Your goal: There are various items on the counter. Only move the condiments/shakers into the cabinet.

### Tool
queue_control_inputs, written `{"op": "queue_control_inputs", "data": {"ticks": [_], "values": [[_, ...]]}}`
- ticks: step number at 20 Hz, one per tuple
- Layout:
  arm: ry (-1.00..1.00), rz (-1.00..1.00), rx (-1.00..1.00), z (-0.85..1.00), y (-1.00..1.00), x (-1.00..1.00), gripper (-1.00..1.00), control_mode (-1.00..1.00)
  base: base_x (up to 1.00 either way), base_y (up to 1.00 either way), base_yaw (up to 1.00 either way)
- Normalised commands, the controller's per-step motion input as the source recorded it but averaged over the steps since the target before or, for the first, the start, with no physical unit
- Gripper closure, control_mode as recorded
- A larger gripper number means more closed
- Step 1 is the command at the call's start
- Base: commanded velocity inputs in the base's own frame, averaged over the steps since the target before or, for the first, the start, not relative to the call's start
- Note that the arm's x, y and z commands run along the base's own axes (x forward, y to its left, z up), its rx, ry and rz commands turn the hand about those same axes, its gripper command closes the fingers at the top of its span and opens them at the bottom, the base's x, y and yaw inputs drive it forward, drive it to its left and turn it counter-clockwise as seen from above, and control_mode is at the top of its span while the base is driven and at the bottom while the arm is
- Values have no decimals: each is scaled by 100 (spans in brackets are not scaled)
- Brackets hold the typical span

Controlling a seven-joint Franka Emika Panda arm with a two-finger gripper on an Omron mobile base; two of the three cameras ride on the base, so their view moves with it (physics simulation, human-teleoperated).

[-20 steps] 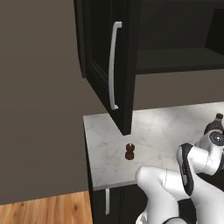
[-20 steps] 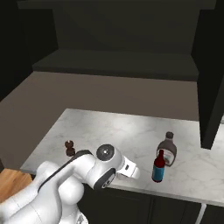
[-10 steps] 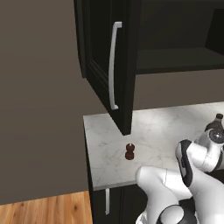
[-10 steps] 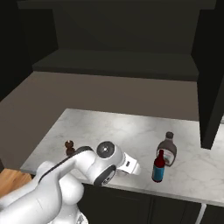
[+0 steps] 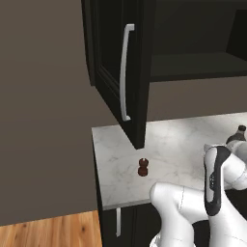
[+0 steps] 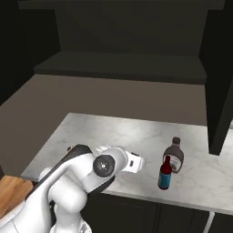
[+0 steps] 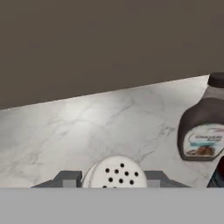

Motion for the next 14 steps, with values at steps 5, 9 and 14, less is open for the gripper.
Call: {"op": "queue_control_inputs", "data": {"ticks": [5,9,14], "values": [[-36,11,-19,100,20,-4,100,-100,0,0,0],[-26,9,-24,100,32,-3,100,-100,0,0,0],[-7,7,-27,100,50,0,100,-100,0,0,0]]}}
